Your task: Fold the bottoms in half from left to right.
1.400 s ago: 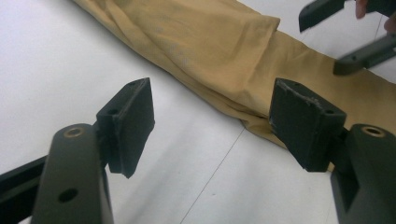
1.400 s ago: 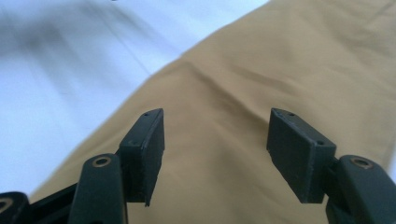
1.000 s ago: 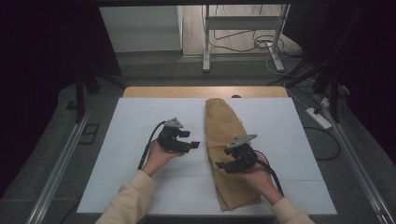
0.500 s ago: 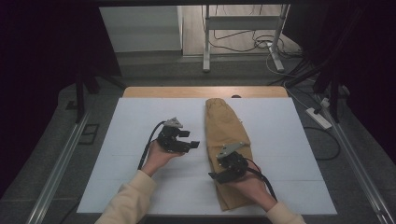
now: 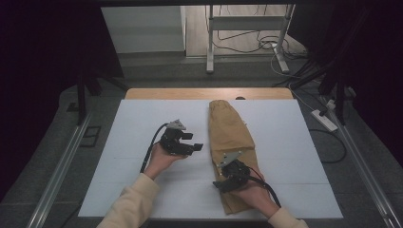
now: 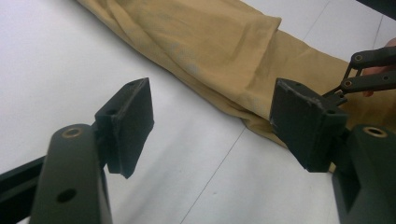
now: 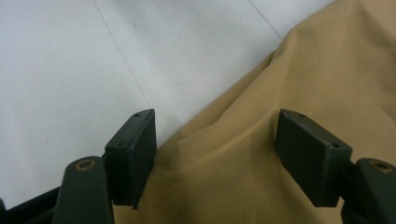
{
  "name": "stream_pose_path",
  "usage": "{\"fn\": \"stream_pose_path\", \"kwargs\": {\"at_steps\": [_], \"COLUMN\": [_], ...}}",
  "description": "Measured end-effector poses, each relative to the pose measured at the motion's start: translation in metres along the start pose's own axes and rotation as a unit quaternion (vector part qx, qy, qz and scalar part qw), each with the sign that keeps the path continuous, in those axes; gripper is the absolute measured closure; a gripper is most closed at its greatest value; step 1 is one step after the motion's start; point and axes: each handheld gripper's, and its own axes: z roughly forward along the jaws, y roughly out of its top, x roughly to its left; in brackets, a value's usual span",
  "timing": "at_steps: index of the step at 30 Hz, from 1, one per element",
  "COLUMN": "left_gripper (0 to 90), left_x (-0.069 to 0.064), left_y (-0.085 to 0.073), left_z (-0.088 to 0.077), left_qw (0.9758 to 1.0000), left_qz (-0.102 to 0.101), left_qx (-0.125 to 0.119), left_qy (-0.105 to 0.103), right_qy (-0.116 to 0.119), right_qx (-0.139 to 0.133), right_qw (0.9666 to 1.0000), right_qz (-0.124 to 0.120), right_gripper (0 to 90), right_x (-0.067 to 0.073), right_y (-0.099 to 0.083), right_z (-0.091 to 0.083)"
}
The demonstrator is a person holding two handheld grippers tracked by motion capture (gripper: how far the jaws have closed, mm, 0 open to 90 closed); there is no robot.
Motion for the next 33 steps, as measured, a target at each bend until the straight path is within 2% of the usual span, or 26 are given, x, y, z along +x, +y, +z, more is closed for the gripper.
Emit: {"fn": "stream_pose_path", "kwargs": {"at_steps": [7, 12, 15, 18, 25, 33], "left_gripper": [30.1, 30.0, 30.0, 30.1, 30.1, 30.1], "left_x": [0.000, 0.001, 0.000, 0.000, 0.000, 0.002], "left_y": [0.000, 0.000, 0.000, 0.000, 0.000, 0.000], "left_z": [0.000, -0.001, -0.001, -0.001, -0.001, -0.003], "left_qw": [1.0000, 1.0000, 1.0000, 1.0000, 1.0000, 0.9999], "left_qz": [-0.002, -0.001, 0.000, 0.000, 0.001, -0.003], "left_qx": [0.000, 0.000, 0.000, 0.000, 0.001, -0.002], "left_qy": [0.001, 0.004, 0.006, 0.006, 0.009, 0.011], "right_qy": [-0.004, -0.002, 0.004, 0.007, 0.014, 0.044], "right_qx": [0.007, 0.016, 0.015, 0.012, 0.008, -0.020], "right_qw": [0.9999, 0.9998, 0.9997, 0.9998, 0.9998, 0.9988], "right_qz": [0.007, 0.008, 0.019, 0.016, 0.009, 0.000], "right_gripper": [35.8, 60.4, 72.8, 81.1, 85.3, 85.8], "right_x": [-0.001, -0.003, -0.007, -0.010, -0.011, -0.005], "right_y": [0.001, 0.002, 0.000, -0.002, -0.001, 0.003], "right_z": [-0.001, -0.006, -0.008, -0.009, -0.010, -0.013]}}
